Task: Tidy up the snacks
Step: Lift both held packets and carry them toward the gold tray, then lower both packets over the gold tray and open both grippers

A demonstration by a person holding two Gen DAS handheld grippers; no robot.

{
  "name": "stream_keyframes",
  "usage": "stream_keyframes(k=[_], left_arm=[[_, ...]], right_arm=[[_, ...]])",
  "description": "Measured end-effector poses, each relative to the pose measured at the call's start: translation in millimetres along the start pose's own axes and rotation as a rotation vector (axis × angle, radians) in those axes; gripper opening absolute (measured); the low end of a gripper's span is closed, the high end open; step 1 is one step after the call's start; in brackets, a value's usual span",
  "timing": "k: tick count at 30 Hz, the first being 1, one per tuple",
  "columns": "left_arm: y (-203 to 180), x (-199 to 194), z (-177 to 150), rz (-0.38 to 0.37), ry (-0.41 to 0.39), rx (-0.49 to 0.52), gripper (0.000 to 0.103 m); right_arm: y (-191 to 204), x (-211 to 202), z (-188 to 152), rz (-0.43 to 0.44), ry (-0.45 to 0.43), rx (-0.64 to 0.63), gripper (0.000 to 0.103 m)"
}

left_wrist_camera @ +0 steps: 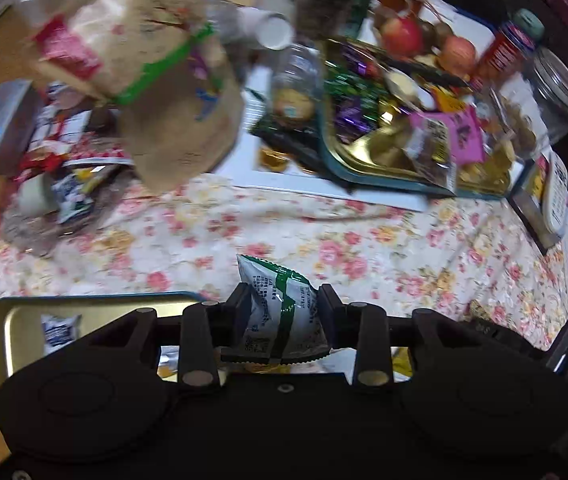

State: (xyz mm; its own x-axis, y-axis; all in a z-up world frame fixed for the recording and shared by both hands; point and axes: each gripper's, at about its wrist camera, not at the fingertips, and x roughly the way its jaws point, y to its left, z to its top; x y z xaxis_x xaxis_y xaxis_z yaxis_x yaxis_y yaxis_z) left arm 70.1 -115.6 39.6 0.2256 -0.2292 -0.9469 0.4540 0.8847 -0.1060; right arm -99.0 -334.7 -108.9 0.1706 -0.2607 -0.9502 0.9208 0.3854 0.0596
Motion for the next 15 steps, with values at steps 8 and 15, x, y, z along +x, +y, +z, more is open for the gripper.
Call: stream_keyframes(k=[8,15], left_arm=[[81,-39,-21,0.065,-0.072,-0.098,0.045],[146,-54,-45,0.126,-0.101,-0.164,0.045]], right_arm=[[3,-24,-21,0.018,-0.009,-0.137,0.033],[32,-90,-41,0.186,-0.054,-0.239,0.034]])
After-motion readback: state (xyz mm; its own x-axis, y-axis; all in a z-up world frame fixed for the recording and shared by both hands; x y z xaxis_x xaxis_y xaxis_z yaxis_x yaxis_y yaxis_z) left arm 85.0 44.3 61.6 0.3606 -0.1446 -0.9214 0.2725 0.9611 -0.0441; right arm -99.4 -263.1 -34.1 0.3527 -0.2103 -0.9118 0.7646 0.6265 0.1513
